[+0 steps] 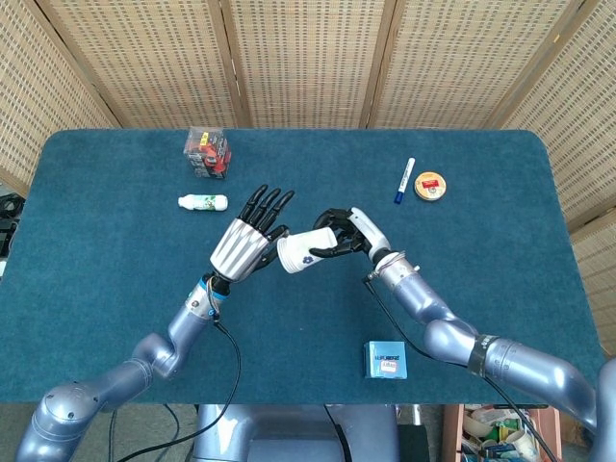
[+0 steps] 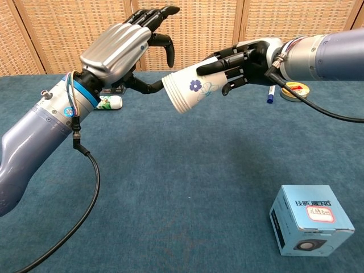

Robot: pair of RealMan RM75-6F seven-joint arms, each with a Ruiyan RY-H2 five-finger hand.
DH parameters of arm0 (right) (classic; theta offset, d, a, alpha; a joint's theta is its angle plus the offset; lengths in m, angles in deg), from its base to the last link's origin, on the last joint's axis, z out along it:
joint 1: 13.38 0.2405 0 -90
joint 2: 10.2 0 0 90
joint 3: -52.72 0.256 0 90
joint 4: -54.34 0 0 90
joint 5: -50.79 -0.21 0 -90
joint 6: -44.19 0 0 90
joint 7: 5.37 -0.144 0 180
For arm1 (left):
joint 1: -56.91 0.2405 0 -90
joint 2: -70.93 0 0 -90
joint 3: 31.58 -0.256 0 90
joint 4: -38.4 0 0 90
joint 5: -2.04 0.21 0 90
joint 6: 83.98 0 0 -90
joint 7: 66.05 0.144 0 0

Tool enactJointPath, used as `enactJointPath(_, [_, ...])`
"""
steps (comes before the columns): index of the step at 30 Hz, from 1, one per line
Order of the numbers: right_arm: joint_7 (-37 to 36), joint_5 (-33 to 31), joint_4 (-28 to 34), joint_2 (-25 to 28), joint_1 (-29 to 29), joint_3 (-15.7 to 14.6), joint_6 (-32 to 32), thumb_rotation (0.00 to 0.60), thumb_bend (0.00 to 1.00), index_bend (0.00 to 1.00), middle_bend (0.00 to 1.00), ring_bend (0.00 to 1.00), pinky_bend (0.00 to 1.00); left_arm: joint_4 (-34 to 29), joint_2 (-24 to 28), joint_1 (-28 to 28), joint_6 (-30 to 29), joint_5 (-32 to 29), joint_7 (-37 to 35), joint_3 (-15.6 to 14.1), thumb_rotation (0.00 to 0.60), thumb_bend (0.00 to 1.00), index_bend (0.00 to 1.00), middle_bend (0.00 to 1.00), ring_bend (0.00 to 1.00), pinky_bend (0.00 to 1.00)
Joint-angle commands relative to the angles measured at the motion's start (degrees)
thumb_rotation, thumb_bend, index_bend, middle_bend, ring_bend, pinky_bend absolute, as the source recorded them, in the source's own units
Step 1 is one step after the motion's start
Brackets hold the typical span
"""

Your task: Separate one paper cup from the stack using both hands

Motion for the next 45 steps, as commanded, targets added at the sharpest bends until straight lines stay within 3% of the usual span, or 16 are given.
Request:
enactJointPath(1, [-0.1, 0.1, -0.2, 0.0, -0.1, 0.0, 0.1, 0.6, 0.41, 0.51, 0.57, 0.47, 0.66, 0.5, -0.6, 0.0, -0.5, -0.3, -0.2, -0.2, 0.6, 0.34, 0.51, 0.0, 0.0, 0.0])
enactJointPath(20, [-1.2, 1.4, -0.4, 0.3, -1.0, 0.3, 0.9, 0.6, 0.42, 0.51, 0.58, 0.47, 0.66, 0.9, -1.3, -0.8, 0.2, -1.8, 1.1, -0.9, 0.6, 0.46, 0.6, 0.0, 0.0, 0.0])
enactJointPath(45, [-2.2, 2.9, -1.3, 1.8, -2.6, 0.9, 0.5, 0.6, 0.43, 0.52, 0.58, 0.47, 0.66, 2.3, -1.4, -0.2, -2.0, -2.3, 0.2, -1.8, 0.6, 0.51, 0.67, 0.0, 0.0, 0.0])
